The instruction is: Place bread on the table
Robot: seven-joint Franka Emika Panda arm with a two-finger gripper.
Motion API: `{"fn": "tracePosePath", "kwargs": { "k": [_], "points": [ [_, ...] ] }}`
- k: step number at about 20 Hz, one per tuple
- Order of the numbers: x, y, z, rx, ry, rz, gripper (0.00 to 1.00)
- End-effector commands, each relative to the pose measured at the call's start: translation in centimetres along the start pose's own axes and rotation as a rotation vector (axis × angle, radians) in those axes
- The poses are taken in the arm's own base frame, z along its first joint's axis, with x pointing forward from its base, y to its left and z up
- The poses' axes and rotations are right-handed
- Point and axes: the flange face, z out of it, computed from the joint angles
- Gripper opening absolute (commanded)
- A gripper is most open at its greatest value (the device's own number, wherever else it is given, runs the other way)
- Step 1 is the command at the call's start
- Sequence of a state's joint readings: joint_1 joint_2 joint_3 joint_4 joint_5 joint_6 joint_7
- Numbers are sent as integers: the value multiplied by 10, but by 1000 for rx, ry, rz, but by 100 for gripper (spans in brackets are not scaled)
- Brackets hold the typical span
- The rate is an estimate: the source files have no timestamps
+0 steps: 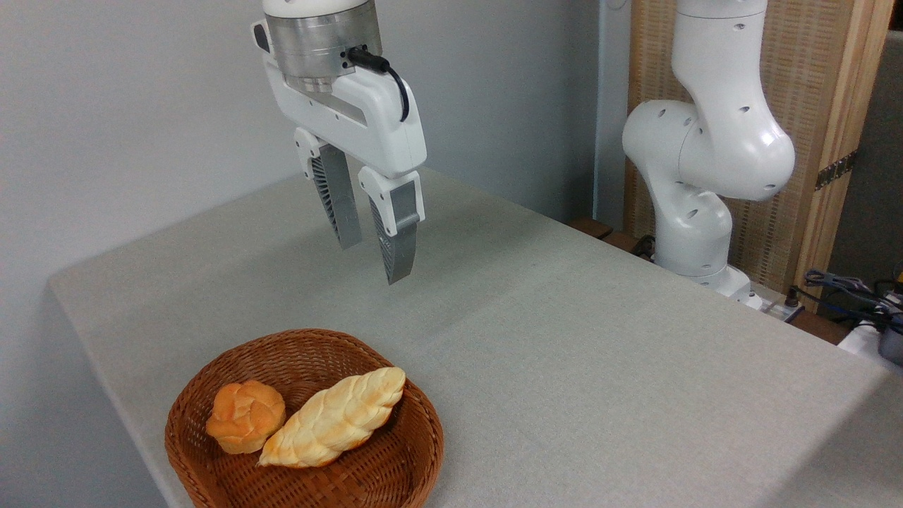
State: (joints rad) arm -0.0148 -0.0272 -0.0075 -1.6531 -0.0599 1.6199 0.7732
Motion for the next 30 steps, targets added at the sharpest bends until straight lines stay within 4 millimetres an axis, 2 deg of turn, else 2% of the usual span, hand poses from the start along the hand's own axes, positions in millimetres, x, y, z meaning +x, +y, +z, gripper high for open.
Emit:
{"fn": "tracePosePath", "kwargs": {
  "k": [1,22,30],
  "points": [
    [-2,-1,-2,-1,-3,13,100],
    [-6,-5,-3,-1,4,9,100],
    [1,-8,-1,20,22,5,100]
  ]
}}
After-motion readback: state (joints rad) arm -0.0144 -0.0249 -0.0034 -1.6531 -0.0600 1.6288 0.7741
